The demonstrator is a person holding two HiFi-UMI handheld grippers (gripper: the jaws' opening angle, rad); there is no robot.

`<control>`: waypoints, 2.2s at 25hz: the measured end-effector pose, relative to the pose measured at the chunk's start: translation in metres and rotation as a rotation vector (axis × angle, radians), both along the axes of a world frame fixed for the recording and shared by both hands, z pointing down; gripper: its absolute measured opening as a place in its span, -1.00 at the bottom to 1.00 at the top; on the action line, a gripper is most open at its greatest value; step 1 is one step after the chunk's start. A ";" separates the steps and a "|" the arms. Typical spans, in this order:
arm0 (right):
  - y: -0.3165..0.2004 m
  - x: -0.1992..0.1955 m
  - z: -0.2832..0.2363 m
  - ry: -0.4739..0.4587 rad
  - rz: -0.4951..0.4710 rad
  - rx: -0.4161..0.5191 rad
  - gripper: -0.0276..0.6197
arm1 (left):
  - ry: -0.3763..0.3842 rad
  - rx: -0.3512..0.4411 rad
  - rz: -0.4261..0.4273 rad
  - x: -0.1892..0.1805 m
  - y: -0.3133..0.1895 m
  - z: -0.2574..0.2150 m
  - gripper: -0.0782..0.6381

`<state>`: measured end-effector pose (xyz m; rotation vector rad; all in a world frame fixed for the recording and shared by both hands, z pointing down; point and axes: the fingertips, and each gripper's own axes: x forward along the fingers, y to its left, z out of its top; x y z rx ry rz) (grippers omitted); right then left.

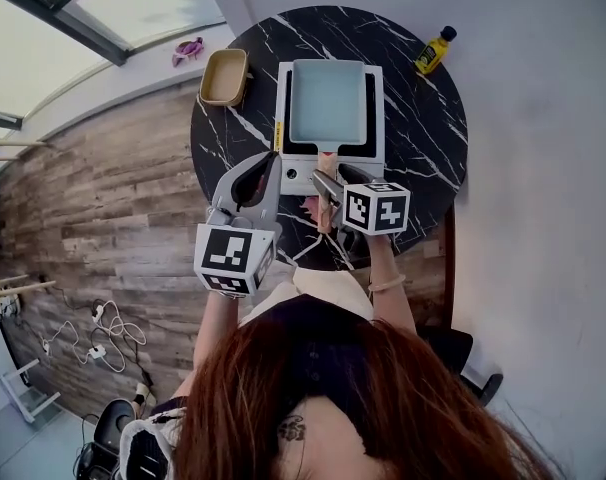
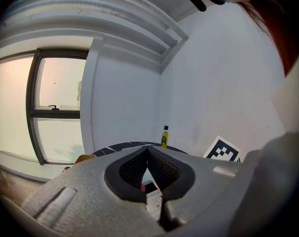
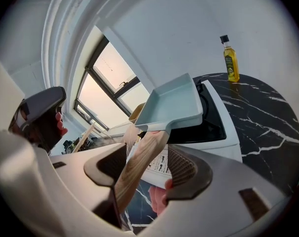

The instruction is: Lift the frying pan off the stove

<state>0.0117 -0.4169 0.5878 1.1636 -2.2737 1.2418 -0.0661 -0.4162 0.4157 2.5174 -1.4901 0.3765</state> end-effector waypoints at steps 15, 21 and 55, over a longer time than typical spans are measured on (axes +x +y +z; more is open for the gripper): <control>-0.005 -0.017 0.015 -0.181 -0.023 -0.132 -0.07 | -0.009 -0.015 -0.014 -0.004 -0.005 0.007 -0.75; -0.003 -0.025 0.019 -0.276 -0.031 -0.192 -0.08 | -0.010 -0.017 -0.019 -0.005 -0.004 0.009 -0.75; 0.022 -0.033 -0.002 -0.527 0.036 -0.293 -0.57 | -0.019 0.020 -0.052 -0.016 0.040 -0.014 -0.75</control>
